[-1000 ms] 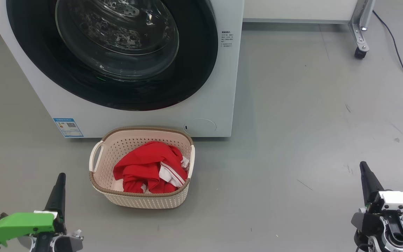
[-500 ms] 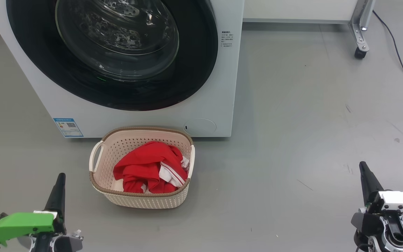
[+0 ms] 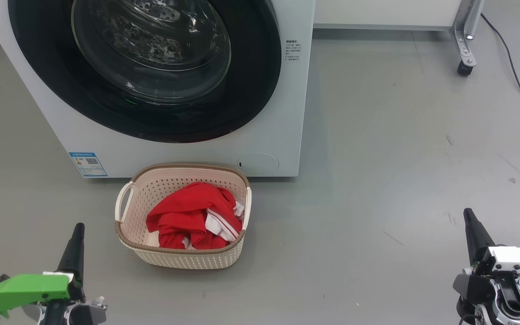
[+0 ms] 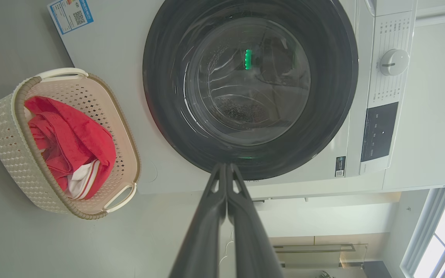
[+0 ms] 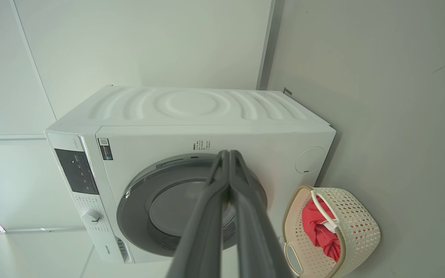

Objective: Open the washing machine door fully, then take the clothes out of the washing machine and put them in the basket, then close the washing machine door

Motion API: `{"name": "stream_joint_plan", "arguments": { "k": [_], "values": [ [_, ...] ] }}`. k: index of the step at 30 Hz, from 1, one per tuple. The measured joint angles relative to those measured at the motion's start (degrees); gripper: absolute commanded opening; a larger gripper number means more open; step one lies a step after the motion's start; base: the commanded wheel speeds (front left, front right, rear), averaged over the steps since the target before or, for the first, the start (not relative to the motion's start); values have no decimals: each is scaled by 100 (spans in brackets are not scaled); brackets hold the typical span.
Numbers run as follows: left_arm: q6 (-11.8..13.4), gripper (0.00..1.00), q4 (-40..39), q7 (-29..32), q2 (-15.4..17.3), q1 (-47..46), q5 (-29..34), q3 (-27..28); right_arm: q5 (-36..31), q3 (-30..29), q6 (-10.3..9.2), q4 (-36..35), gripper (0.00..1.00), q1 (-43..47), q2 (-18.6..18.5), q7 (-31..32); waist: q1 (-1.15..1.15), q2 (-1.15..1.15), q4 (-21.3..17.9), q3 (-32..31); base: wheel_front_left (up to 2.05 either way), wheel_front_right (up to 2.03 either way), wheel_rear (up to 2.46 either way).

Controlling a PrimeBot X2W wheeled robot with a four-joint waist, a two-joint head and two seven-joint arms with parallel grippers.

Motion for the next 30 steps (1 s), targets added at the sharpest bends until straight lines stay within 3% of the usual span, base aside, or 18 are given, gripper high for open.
{"name": "stream_joint_plan", "arguments": {
  "k": [30],
  "values": [
    [0,0,-7,0,-4,0,0,21,0,-7,0,0,0,0,10,1,0,0,0,1,0,0,0]
  ]
}}
